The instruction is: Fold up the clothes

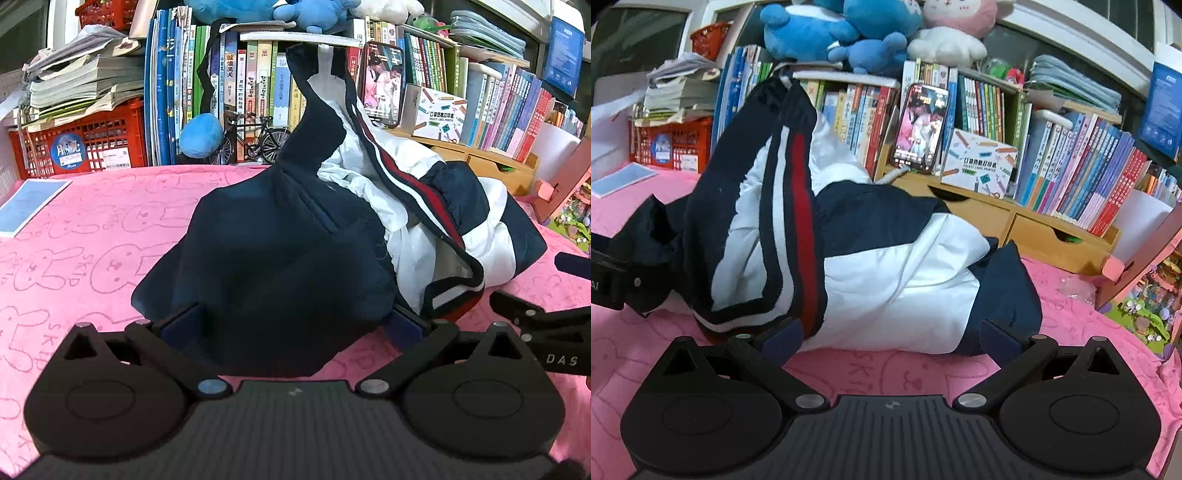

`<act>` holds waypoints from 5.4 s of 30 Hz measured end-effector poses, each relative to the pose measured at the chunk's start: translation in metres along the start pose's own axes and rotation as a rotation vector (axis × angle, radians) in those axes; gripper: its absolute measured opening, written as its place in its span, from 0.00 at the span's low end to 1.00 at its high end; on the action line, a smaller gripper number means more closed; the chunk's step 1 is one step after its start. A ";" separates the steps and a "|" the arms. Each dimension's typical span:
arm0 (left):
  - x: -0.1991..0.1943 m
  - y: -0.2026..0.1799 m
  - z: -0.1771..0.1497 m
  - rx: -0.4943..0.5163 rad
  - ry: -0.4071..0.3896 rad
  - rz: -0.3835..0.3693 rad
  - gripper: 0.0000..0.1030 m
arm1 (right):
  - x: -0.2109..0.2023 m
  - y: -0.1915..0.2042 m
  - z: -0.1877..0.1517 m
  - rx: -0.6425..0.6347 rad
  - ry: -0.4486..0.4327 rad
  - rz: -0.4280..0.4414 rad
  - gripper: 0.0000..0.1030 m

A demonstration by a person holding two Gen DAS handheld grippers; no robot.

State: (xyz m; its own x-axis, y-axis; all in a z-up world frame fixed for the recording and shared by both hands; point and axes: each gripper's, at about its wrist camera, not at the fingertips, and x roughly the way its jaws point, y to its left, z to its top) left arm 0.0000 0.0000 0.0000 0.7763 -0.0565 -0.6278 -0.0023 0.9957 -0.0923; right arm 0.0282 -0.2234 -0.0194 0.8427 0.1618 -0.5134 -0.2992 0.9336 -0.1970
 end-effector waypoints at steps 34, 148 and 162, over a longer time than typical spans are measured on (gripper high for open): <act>0.022 -0.019 -0.033 0.101 -0.155 0.091 1.00 | 0.017 0.026 -0.017 0.021 -0.139 -0.094 1.00; -0.019 -0.009 -0.028 -0.073 -0.161 -0.041 1.00 | 0.021 0.011 0.037 -0.123 -0.161 -0.184 0.21; -0.014 -0.082 0.009 0.236 -0.356 -0.008 1.00 | -0.024 -0.059 0.012 0.081 -0.181 -0.139 0.22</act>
State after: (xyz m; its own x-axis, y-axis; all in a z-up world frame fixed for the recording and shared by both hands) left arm -0.0056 -0.0800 0.0232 0.9450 -0.0770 -0.3178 0.1170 0.9871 0.1089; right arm 0.0312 -0.2783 0.0147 0.9419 0.0775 -0.3269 -0.1438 0.9724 -0.1838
